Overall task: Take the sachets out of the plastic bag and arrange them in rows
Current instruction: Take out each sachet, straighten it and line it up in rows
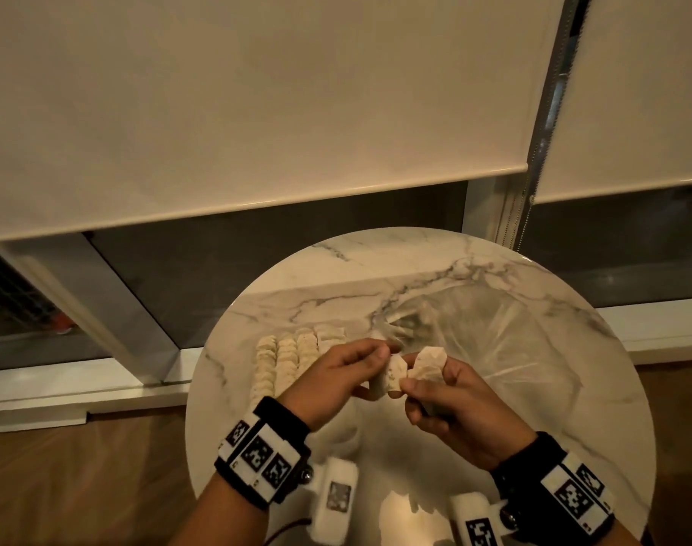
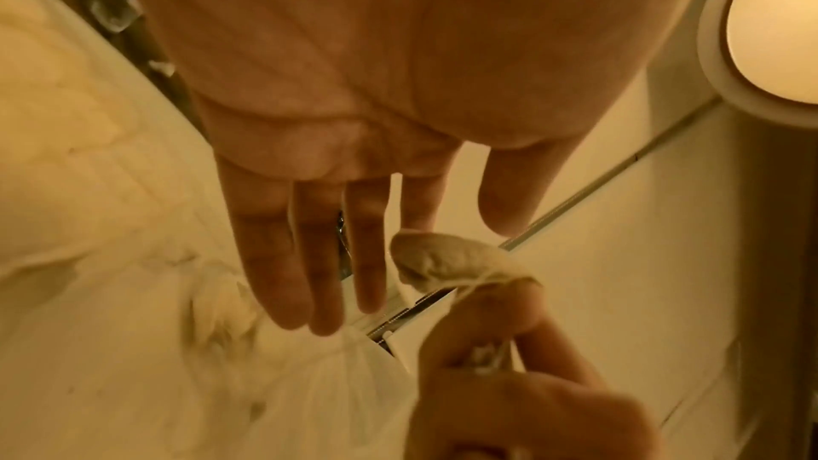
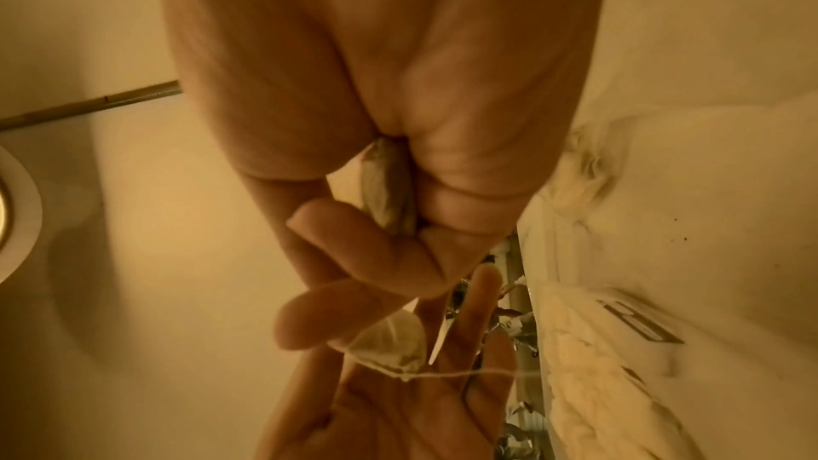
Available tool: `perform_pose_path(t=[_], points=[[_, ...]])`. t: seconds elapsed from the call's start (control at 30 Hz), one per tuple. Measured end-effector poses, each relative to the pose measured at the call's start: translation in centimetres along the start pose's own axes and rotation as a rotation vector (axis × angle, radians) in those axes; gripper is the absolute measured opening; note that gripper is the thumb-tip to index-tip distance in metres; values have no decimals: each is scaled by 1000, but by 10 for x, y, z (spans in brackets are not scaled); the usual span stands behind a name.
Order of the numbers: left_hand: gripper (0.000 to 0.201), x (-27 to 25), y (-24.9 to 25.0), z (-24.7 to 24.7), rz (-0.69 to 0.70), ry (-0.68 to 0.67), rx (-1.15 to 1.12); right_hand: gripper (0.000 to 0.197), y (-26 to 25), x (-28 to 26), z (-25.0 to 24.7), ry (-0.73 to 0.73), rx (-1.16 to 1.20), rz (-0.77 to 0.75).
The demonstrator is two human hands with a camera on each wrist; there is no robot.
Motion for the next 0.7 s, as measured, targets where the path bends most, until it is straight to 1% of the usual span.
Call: perform_pose_path(t=[0.03, 0.07, 0.13, 0.2, 0.23, 0.33, 0.43, 0.57, 0.63, 0.7], points=[[37, -4, -2, 4, 21, -13, -35, 26, -1, 0, 2, -10, -16, -5], [37, -8, -3, 5, 47, 2, -48, 22, -1, 0, 3, -7, -40, -8], [31, -12, -9, 1, 84, 92, -69, 14, 1, 2, 0, 41, -87, -16], [20, -16, -15, -7, 105, 188, -101, 9, 6, 4, -4, 112, -119, -22], [13, -17, -17, -9, 105, 209, -107, 8, 8, 5, -7, 145, -138, -25], [5, -22, -19, -10, 74, 216, -84, 7, 13, 6, -8, 178, -200, -26], [4, -24, -23, -14, 31, 234, -56, 7, 16, 7, -4, 166, -257, -28], [7, -24, -28, -26, -22, 254, 62, 11, 17, 6, -3, 186, -308, -16], [9, -25, -29, -44, -61, 336, 111, 12, 17, 5, -8, 234, -306, 5], [9, -23, -34, -73, -118, 460, 185, 11, 18, 3, -15, 281, -300, 28]])
Point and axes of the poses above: each hand's wrist, its own x-axis towards the middle knuckle, its own z-axis out of the palm, y = z × x, the point moved 7 cm from there along x, towards the middle knuckle, and after that the axes turned 9 degrees about -z, right-handed, at the moved point
